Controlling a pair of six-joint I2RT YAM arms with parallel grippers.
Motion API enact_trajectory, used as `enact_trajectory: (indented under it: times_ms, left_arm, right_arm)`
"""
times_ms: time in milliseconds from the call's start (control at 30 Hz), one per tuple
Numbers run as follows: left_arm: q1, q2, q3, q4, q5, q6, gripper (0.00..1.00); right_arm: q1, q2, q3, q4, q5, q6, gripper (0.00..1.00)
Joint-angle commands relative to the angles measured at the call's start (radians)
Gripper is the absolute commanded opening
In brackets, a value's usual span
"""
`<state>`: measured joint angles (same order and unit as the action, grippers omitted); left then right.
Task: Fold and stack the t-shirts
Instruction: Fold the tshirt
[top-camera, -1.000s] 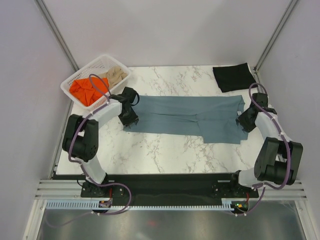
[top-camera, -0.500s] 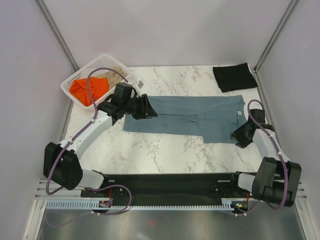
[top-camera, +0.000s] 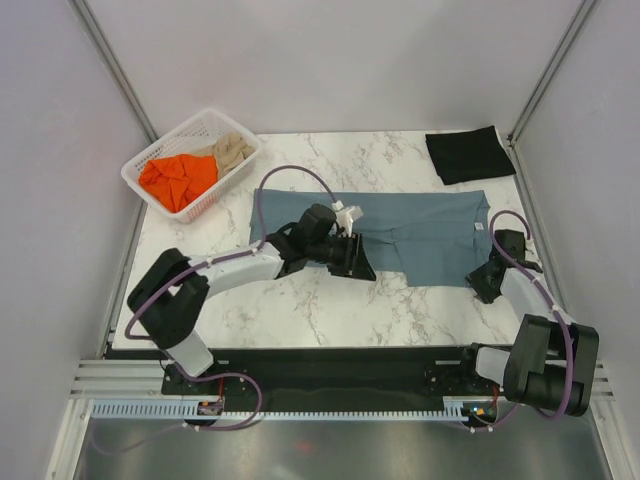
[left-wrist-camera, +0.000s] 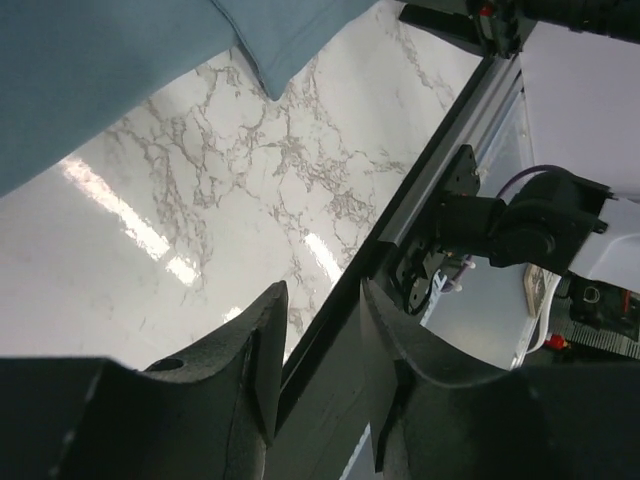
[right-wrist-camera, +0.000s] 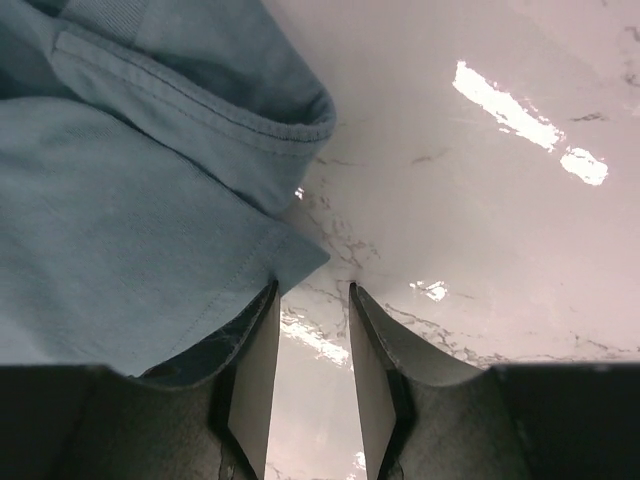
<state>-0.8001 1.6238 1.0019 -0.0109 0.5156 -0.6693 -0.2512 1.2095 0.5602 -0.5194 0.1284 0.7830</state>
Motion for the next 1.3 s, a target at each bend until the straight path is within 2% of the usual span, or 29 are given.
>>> enact_trajectory:
  times_ms: [0,100,233,433,600,700,867,1033,1167,1267]
  left_arm:
    - [-0.062,0.09,0.01,0.195,-0.064,-0.084,0.42]
    - [-0.117,0.157,0.029,0.264,-0.173,-0.095,0.43]
    - [-0.171,0.252,0.096,0.298,-0.244,-0.111,0.45]
    - [-0.183,0.383,0.185,0.322,-0.27,-0.124,0.47]
    - [-0.191,0.458,0.236,0.324,-0.285,-0.133,0.48]
    - [-0.2,0.496,0.257,0.322,-0.288,-0.148,0.48]
    - [-0.212,0.556,0.302,0.324,-0.295,-0.158,0.48]
    - [-0.218,0.57,0.316,0.322,-0.315,-0.159,0.47]
    - [-0.218,0.57,0.311,0.322,-0.325,-0.158,0.4]
    - [-0.218,0.559,0.31,0.321,-0.322,-0.151,0.16]
  right_arm:
    - [-0.002,-0.045,-0.026,0.084,0.059,0.013,0.41]
    - [-0.003,-0.09,-0.031,0.082,0.045,0.016,0.41]
    - [-0.01,-0.157,-0.003,0.048,0.071,0.025,0.42]
    - [-0.02,-0.029,0.043,0.053,0.056,0.015,0.42]
    - [-0.037,0.007,0.021,0.116,0.054,0.012,0.41]
    - [-0.039,0.015,0.006,0.151,0.034,-0.001,0.35]
    - [-0.04,0.013,-0.005,0.157,0.051,-0.016,0.19]
    - [-0.04,0.022,-0.014,0.168,0.047,-0.017,0.1]
    - [-0.04,0.033,-0.013,0.179,0.04,-0.019,0.0]
    - [-0.04,0.025,0.001,0.176,0.028,-0.027,0.0]
